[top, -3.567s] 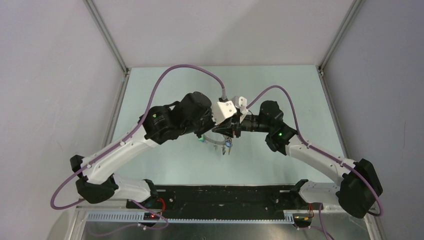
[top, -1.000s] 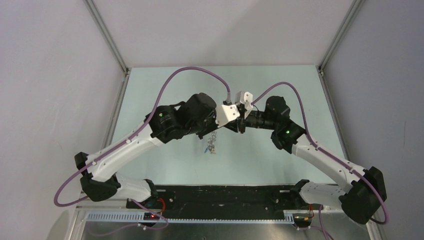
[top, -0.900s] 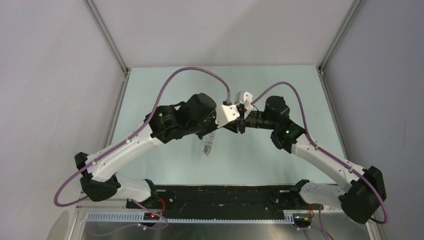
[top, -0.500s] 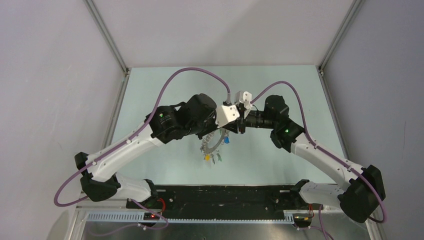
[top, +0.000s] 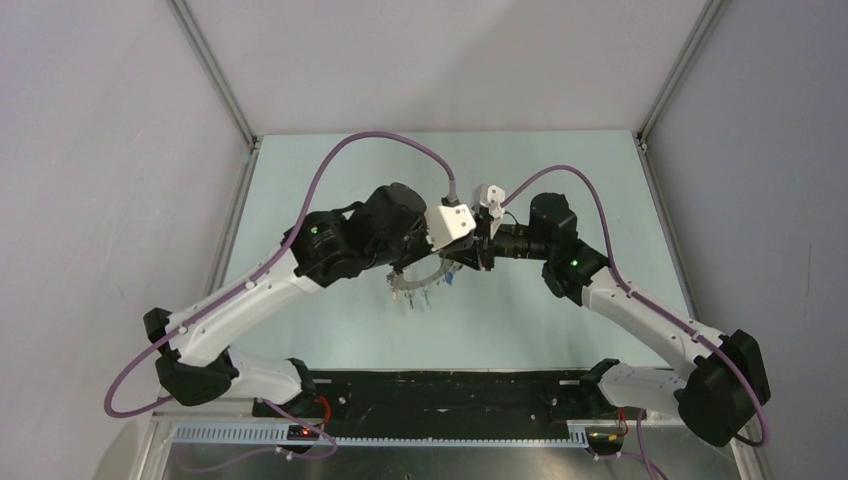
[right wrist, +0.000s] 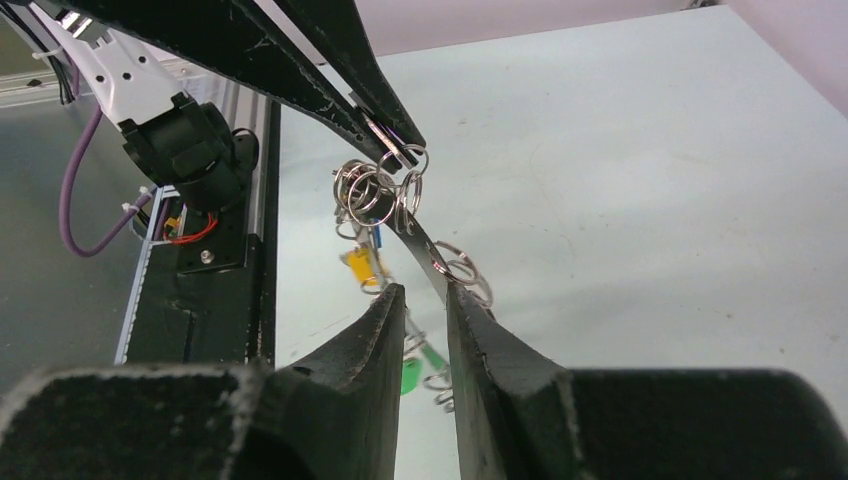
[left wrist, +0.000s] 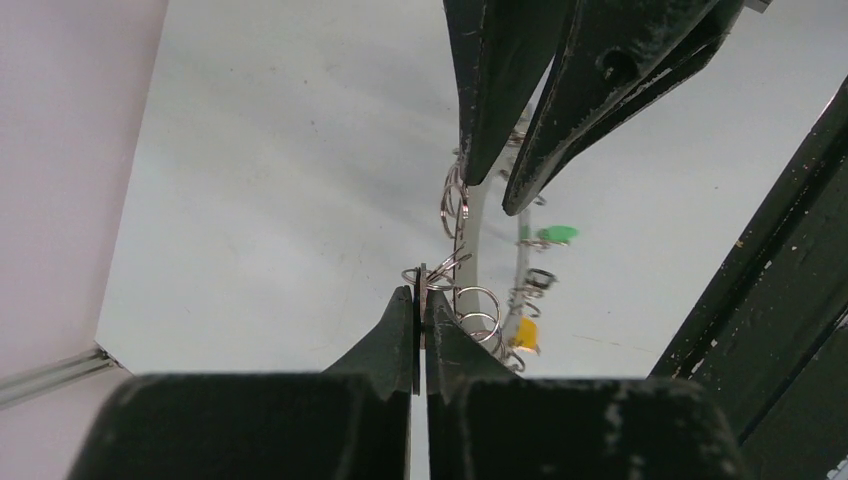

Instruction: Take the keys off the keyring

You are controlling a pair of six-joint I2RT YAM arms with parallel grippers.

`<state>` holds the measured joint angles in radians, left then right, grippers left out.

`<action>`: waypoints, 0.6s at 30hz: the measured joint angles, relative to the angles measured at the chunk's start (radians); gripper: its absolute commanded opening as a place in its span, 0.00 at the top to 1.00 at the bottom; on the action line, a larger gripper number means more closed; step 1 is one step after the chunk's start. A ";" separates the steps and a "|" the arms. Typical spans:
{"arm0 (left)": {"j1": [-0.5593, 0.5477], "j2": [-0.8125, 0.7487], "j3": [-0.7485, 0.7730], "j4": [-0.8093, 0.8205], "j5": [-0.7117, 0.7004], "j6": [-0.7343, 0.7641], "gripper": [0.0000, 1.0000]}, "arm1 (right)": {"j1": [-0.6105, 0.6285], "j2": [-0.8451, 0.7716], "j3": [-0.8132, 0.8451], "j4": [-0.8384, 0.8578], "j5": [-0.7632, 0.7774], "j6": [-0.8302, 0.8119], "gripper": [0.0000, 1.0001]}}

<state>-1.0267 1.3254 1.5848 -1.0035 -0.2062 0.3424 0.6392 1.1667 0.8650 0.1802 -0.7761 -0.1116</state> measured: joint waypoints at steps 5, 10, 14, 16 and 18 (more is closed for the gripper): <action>0.002 -0.002 0.000 0.001 0.010 0.015 1.00 | 0.000 -0.005 0.000 0.000 -0.002 0.002 0.73; 0.005 -0.029 -0.018 0.024 0.051 0.054 1.00 | 0.000 -0.031 0.000 0.001 -0.039 -0.026 0.72; 0.006 -0.062 -0.048 0.041 0.072 0.098 1.00 | 0.000 -0.050 0.000 0.015 -0.087 -0.051 0.73; 0.008 -0.076 -0.061 0.047 0.082 0.120 1.00 | 0.000 -0.051 0.000 0.026 -0.106 -0.061 0.74; 0.009 -0.083 -0.068 0.052 0.090 0.140 1.00 | 0.000 -0.051 0.000 0.037 -0.123 -0.068 0.74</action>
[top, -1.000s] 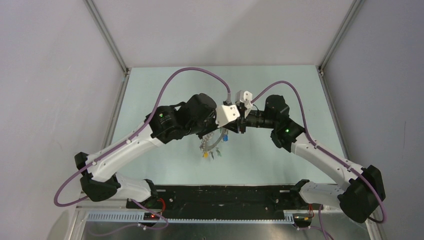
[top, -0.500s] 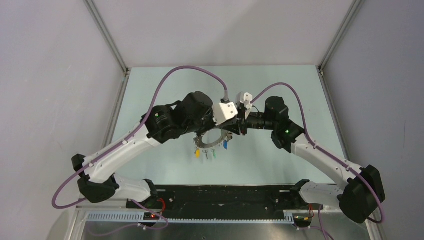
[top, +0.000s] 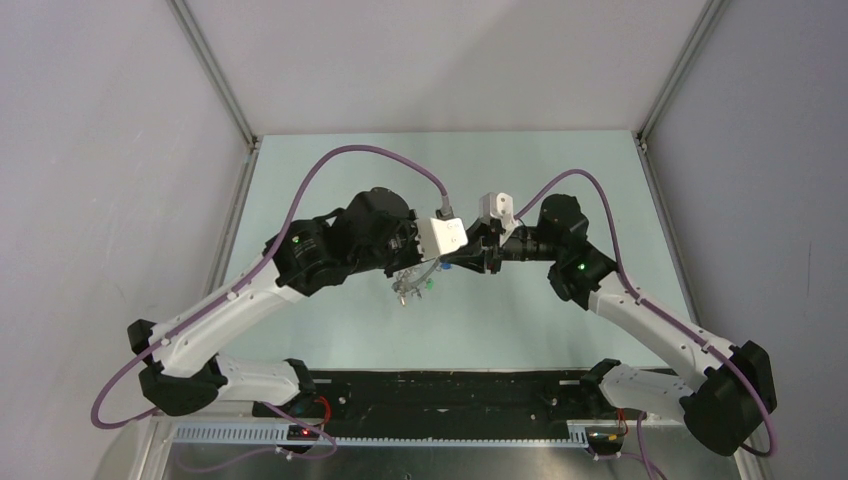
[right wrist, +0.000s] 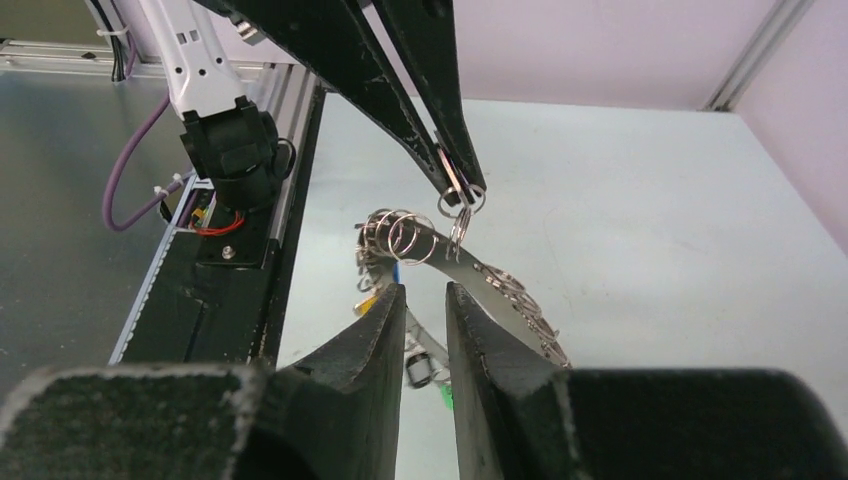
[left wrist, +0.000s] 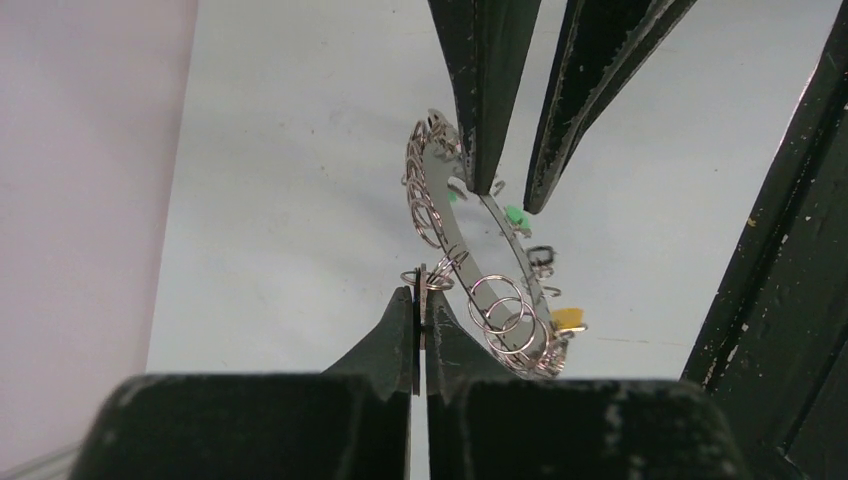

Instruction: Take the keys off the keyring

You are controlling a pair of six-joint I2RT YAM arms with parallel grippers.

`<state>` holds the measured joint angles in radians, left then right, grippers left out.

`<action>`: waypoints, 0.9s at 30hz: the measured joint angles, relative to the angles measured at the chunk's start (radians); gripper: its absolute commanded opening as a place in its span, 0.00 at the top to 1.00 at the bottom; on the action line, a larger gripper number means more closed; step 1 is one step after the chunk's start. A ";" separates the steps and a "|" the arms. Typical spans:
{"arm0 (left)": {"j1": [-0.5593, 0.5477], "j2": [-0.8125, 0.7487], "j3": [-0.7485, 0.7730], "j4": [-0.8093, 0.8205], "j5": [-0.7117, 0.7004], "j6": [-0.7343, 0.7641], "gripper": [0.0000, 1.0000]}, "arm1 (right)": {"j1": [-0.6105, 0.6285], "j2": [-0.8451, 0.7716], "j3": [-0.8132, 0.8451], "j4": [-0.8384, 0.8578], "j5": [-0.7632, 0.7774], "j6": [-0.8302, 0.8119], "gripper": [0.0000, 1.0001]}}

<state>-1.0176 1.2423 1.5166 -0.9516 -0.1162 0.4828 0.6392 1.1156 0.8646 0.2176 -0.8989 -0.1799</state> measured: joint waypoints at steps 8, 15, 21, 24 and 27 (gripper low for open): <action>0.006 -0.003 -0.013 0.023 0.027 0.050 1.00 | 0.000 0.022 0.000 0.070 -0.035 -0.005 0.75; 0.014 -0.004 -0.013 0.033 0.045 0.076 1.00 | 0.000 0.079 0.002 0.074 -0.051 -0.005 0.75; 0.024 -0.004 -0.013 0.048 0.050 0.086 1.00 | -0.003 0.105 0.011 0.093 -0.052 -0.005 0.70; 0.035 -0.004 -0.013 0.052 0.052 0.093 1.00 | -0.008 0.106 0.018 0.111 -0.053 -0.005 0.68; 0.046 -0.004 -0.013 0.053 0.058 0.094 1.00 | -0.015 0.113 0.033 0.121 -0.053 -0.004 0.68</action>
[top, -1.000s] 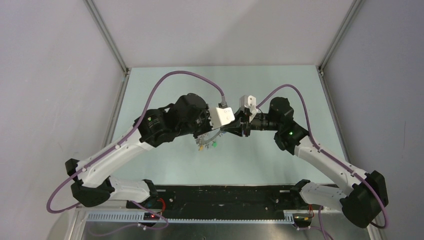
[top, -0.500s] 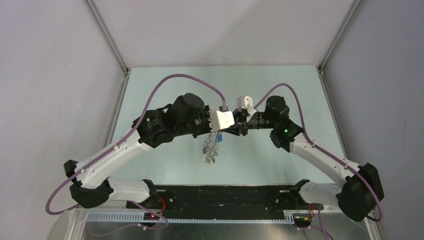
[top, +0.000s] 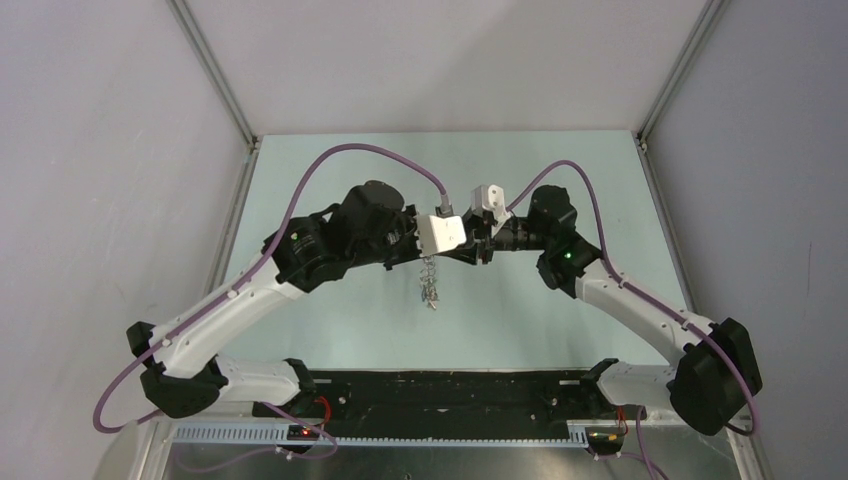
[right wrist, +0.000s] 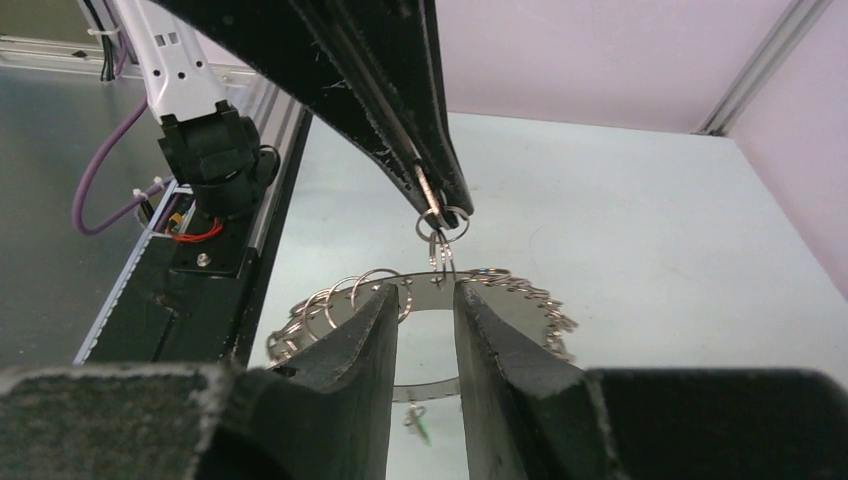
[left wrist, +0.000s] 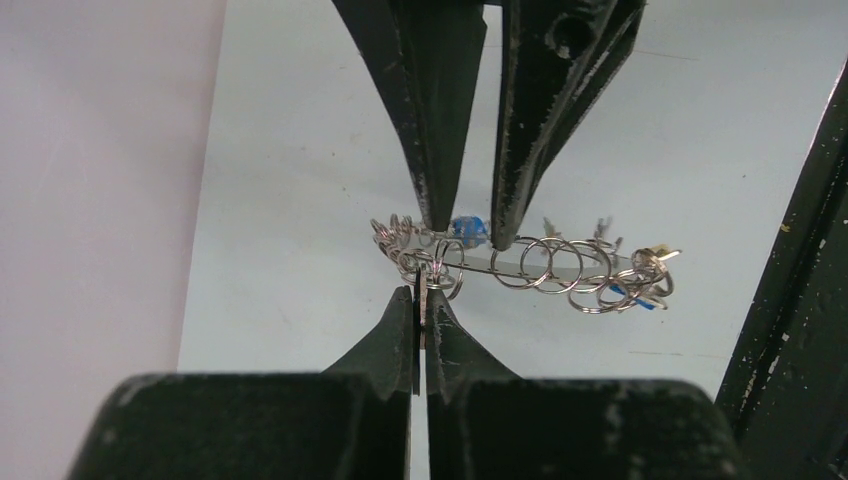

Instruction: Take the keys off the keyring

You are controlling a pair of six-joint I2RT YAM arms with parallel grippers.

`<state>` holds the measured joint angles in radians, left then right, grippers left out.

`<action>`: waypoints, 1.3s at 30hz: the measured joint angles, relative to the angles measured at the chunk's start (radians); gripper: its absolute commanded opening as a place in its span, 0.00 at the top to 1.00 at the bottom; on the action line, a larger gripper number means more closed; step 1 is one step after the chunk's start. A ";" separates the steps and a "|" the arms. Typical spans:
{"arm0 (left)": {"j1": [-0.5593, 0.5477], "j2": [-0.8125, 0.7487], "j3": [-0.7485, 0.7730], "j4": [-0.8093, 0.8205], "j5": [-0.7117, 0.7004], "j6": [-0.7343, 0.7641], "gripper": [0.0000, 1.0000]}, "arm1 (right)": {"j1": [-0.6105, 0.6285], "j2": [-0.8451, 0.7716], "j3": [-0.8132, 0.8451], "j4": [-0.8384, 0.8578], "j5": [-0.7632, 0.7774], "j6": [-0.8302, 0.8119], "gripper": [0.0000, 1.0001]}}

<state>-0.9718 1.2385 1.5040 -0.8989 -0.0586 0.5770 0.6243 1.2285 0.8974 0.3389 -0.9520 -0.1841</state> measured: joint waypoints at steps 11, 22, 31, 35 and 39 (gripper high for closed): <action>0.032 0.002 0.000 0.000 0.029 0.008 1.00 | -0.031 0.084 0.060 0.039 -0.038 0.011 0.71; 0.080 0.031 0.000 0.012 0.075 0.028 1.00 | -0.037 0.148 0.100 0.041 -0.127 0.034 0.92; 0.114 0.045 -0.001 0.051 0.123 0.034 1.00 | -0.049 0.150 0.109 0.036 -0.145 0.042 1.00; 0.119 0.044 -0.018 0.086 0.122 0.046 1.00 | -0.055 0.153 0.123 0.025 -0.147 0.084 1.00; 0.128 0.034 -0.071 0.149 0.113 0.075 1.00 | -0.058 0.177 0.180 -0.036 -0.146 0.175 1.00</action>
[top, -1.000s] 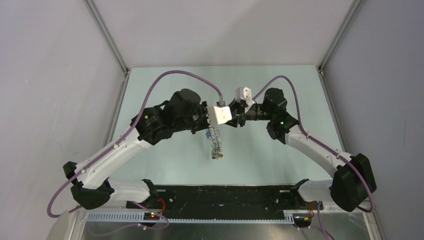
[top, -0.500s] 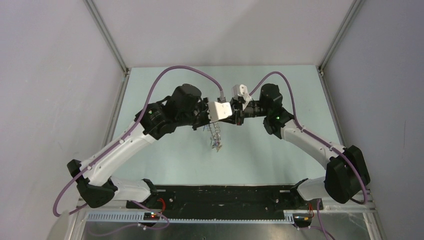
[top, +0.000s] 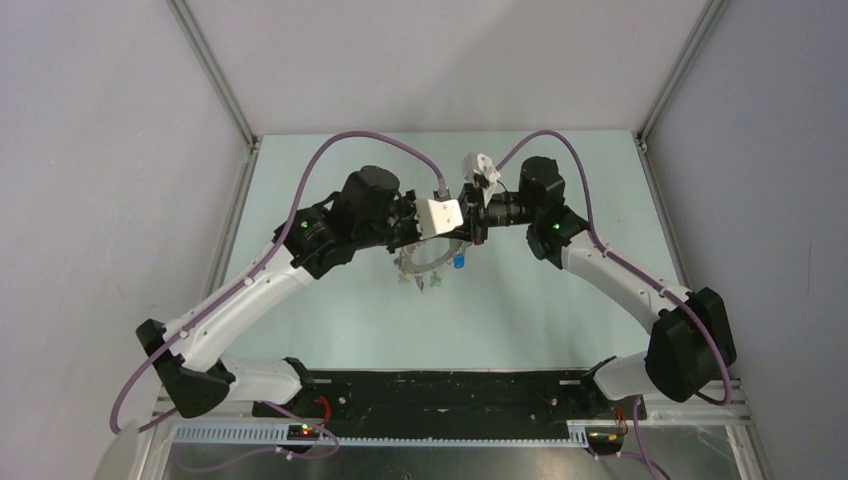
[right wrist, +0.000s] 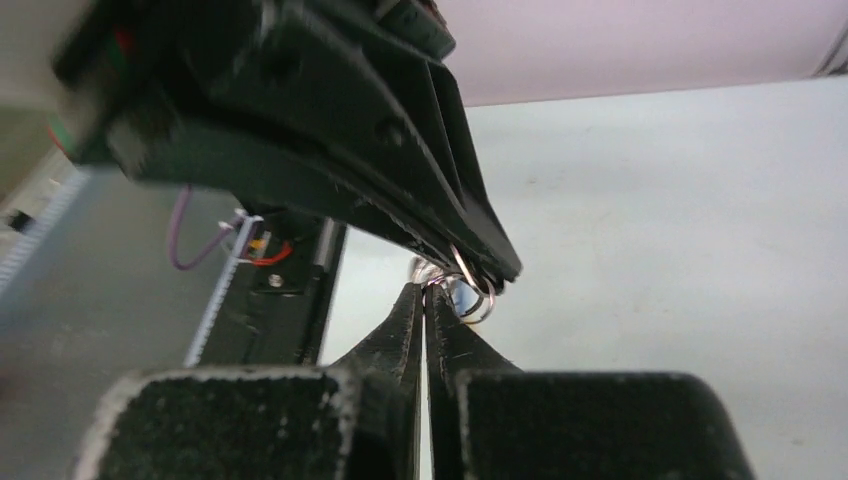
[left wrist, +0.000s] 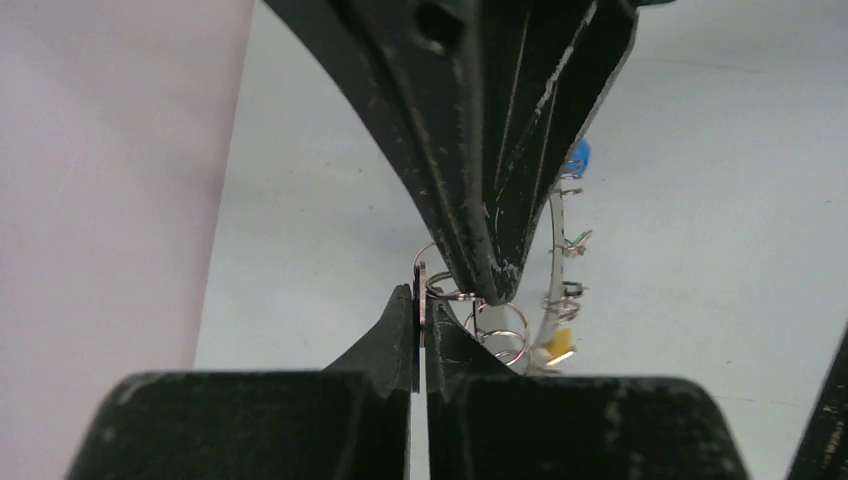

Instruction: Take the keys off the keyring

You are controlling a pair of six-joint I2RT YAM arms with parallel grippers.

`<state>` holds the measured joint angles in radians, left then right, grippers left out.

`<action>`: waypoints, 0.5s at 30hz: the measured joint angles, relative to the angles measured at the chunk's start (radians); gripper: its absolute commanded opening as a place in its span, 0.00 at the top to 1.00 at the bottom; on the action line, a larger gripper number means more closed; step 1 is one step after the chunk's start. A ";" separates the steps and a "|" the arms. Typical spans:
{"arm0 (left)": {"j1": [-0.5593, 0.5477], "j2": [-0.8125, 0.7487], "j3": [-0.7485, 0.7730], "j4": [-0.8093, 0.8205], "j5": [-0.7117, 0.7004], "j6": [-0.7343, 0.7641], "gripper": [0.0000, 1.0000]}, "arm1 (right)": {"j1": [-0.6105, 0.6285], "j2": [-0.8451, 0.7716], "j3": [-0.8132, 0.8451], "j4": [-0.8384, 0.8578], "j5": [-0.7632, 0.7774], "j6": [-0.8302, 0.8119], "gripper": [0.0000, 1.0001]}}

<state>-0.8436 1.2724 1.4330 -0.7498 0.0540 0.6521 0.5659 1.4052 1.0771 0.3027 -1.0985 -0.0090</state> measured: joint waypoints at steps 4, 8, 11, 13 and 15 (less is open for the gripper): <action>0.002 -0.016 -0.060 0.061 -0.011 0.024 1.00 | 0.001 0.015 0.048 -0.048 0.023 0.137 1.00; 0.003 -0.044 -0.109 0.119 -0.026 0.040 1.00 | 0.003 0.030 0.061 -0.063 0.083 0.338 1.00; 0.003 -0.071 -0.148 0.152 -0.037 0.048 1.00 | 0.011 0.052 0.061 -0.068 0.129 0.480 1.00; 0.003 -0.085 -0.167 0.158 -0.049 0.049 1.00 | 0.023 0.067 0.061 -0.086 0.167 0.550 1.00; 0.003 -0.100 -0.182 0.161 -0.057 0.053 1.00 | 0.033 0.075 0.062 -0.109 0.200 0.599 1.00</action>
<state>-0.8410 1.1728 1.2510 -0.5892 -0.0032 0.7052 0.5991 1.4803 1.1389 0.1940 -0.8986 0.5900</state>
